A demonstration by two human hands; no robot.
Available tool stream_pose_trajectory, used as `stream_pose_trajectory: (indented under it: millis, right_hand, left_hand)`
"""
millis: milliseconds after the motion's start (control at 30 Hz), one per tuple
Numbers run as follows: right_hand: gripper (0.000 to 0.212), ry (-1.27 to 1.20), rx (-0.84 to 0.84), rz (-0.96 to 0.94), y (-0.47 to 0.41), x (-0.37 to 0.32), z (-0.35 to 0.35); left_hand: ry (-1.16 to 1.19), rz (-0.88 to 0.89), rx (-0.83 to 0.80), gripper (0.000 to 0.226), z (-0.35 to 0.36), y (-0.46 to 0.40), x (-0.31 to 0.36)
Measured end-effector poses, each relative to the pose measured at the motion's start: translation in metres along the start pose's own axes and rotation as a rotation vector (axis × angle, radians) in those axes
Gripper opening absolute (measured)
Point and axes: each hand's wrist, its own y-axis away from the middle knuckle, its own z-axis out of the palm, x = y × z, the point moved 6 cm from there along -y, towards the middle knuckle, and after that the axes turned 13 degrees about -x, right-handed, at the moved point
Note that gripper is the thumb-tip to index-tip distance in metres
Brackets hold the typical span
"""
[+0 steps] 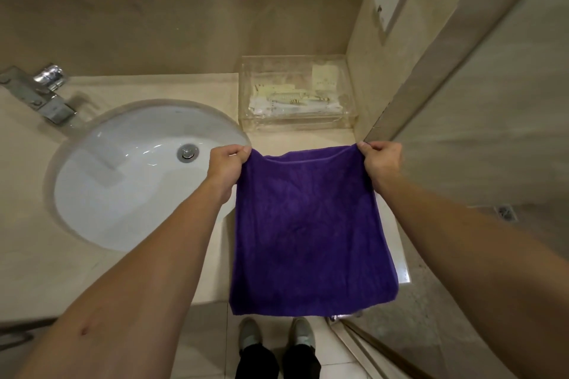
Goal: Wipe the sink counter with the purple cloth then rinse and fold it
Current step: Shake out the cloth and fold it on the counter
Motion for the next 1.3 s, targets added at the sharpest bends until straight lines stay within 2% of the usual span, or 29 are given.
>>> stream_pose_trajectory:
  millis: [100, 167, 367, 533, 733, 1033, 1300]
  right_hand:
    - [0.015, -0.025, 0.009, -0.005, -0.005, -0.002, 0.002]
    - [0.017, -0.020, 0.029, -0.011, -0.005, 0.000, 0.001]
    - [0.018, 0.022, -0.006, 0.038, -0.011, 0.007, 0.009]
    - [0.022, 0.085, -0.042, 0.060, -0.014, 0.006, 0.014]
    - [0.028, 0.172, -0.067, 0.030, -0.011, 0.008, 0.022]
    - [0.024, 0.147, -0.028, -0.074, -0.006, -0.003, 0.016]
    - [0.018, 0.056, -0.056, -0.095, 0.008, -0.015, 0.003]
  left_hand:
    - [0.146, 0.023, 0.154, 0.024, -0.016, 0.003, 0.002]
    - [0.110, 0.031, 0.208, 0.020, -0.025, 0.003, -0.001]
    - [-0.194, -0.038, -0.007, 0.029, -0.004, -0.013, -0.015]
    - [-0.389, -0.065, 0.055, 0.018, 0.001, -0.018, -0.014]
    - [-0.561, 0.006, 0.058, 0.021, 0.002, -0.009, 0.001]
    - [-0.453, -0.020, 0.006, 0.012, 0.004, -0.007, 0.007]
    - [-0.234, -0.041, 0.032, 0.013, -0.020, 0.014, 0.001]
